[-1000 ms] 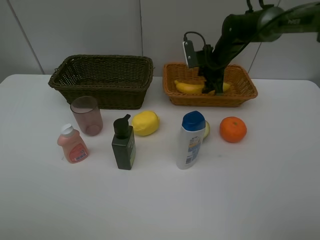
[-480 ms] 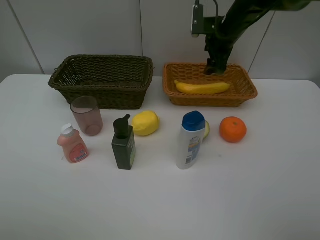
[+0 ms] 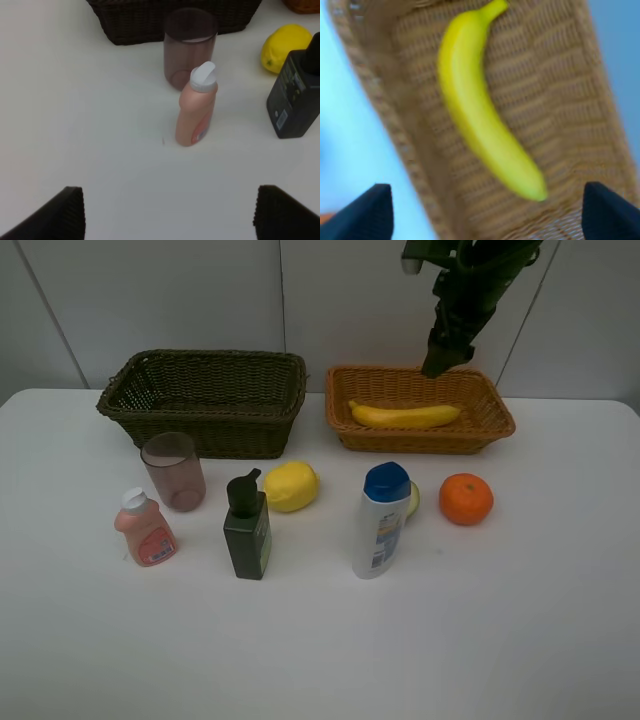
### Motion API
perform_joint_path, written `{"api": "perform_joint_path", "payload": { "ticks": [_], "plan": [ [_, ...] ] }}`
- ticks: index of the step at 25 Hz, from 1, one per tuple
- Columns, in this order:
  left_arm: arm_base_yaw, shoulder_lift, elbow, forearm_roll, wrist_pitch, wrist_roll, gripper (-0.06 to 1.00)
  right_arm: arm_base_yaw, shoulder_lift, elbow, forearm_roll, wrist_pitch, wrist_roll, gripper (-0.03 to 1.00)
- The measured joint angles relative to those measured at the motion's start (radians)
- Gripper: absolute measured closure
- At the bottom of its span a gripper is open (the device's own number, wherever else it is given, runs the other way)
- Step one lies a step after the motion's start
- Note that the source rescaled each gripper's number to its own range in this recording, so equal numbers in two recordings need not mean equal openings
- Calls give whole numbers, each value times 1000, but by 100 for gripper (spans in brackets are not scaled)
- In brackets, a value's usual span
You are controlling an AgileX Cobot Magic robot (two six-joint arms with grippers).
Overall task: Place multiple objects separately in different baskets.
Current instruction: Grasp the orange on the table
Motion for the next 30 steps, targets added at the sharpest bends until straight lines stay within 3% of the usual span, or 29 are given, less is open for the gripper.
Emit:
{"api": "perform_joint_path", "payload": {
  "ticks": [5, 8, 11, 16, 20, 30],
  "plan": [
    [0, 0, 0, 0, 0, 0, 4, 5, -25, 0, 8, 154, 62, 28],
    [0, 0, 0, 0, 0, 0, 4, 14, -50, 0, 16, 161, 137, 21],
    [0, 0, 0, 0, 0, 0, 4, 26, -80, 0, 19, 163, 225, 5],
    [0, 0, 0, 0, 0, 0, 4, 47, -135, 33, 21, 162, 305, -2],
    [0, 0, 0, 0, 0, 0, 4, 50, -236, 193, 19, 154, 316, -2],
    [0, 0, 0, 0, 0, 0, 4, 50, -529, 642, -4, 2, 318, -2]
  ]
}}
